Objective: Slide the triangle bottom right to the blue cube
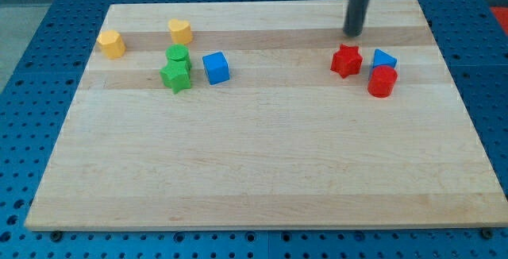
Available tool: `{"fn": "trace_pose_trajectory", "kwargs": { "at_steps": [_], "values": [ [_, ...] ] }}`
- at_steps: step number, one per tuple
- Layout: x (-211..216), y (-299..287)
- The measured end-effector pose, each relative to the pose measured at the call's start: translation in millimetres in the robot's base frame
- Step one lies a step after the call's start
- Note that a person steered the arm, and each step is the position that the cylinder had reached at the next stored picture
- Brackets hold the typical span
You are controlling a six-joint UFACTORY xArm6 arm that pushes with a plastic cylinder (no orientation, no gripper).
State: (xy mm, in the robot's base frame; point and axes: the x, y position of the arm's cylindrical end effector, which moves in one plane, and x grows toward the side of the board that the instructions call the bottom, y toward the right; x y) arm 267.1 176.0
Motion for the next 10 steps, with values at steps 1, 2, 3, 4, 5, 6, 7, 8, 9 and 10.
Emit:
{"fn": "trace_pose_trajectory", "kwargs": {
  "at_steps": [1,2,3,4,5,6,7,8,9,10],
  "values": [
    [0,9],
    [45,26],
    [110,55],
    [139,62],
    [143,60],
    [128,58],
    [120,47],
    [117,34],
    [117,17],
    [117,0]
  ]
}}
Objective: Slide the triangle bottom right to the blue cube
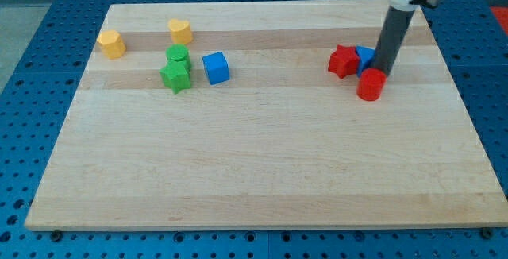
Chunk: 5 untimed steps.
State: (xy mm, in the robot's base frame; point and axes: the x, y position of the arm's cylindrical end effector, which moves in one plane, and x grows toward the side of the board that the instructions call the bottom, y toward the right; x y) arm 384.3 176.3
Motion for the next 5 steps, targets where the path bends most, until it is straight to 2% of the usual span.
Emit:
{"fn": "trace_pose_trajectory", "kwargs": {
  "at_steps": [3,4,5],
  "values": [
    [-18,-25],
    [-2,-22],
    [55,19]
  ]
}}
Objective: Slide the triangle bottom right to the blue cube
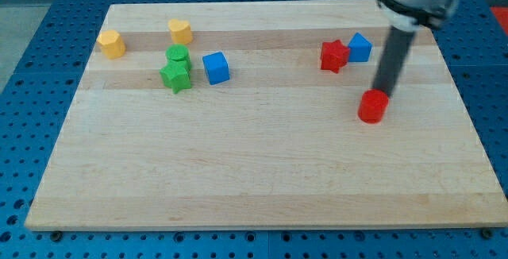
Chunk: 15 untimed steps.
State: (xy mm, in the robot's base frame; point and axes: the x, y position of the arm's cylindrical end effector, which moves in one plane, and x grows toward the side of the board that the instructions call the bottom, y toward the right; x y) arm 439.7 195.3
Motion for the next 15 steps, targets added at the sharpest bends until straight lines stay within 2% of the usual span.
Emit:
{"fn": "trace_pose_trajectory", "kwargs": {
  "at_steps": [1,2,4,7,9,10,11,12,13,15],
  "values": [
    [-45,12],
    [-96,-6],
    [-129,-64],
    [-125,-164],
    [-91,-211],
    [-97,-204],
    [-147,-166],
    [-145,-127],
    [-108,-120],
    [-108,-137]
  ]
}}
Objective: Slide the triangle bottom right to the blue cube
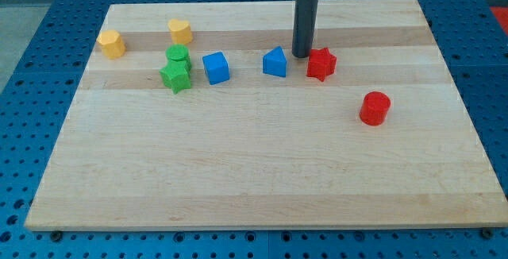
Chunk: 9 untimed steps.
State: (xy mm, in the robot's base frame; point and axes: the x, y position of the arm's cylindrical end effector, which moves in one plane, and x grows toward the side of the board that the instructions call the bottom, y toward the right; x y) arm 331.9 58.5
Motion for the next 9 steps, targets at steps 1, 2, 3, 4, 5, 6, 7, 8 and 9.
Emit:
{"fn": "trace_pose_trajectory", "kwargs": {
  "at_steps": [1,2,3,4,5,6,7,8,9],
  "values": [
    [0,-19],
    [5,-44],
    [9,-66],
    [11,-78],
    [10,-31],
    [15,-13],
    [39,-27],
    [42,-45],
    [42,-58]
  ]
}}
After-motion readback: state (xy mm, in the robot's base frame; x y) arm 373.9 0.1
